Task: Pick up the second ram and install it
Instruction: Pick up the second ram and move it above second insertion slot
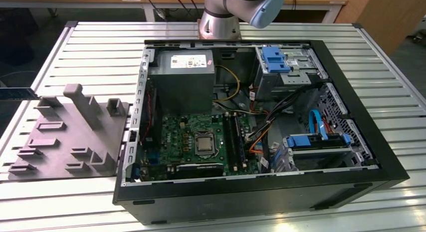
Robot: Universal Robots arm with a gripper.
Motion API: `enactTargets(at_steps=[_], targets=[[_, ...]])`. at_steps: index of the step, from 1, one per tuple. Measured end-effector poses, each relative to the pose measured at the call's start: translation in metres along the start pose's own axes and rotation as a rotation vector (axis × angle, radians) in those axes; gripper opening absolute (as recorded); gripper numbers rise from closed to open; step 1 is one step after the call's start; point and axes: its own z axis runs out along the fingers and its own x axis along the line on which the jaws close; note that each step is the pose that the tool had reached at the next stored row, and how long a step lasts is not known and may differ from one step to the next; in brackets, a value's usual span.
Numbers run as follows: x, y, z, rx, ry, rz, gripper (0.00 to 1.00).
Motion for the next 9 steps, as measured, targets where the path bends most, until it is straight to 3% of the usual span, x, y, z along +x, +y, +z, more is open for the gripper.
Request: enactTargets(at_steps=[9], targets=[[-0.0005, -0.0123, -0.0004, 0.0, 0.0001, 0.0, 0.11]])
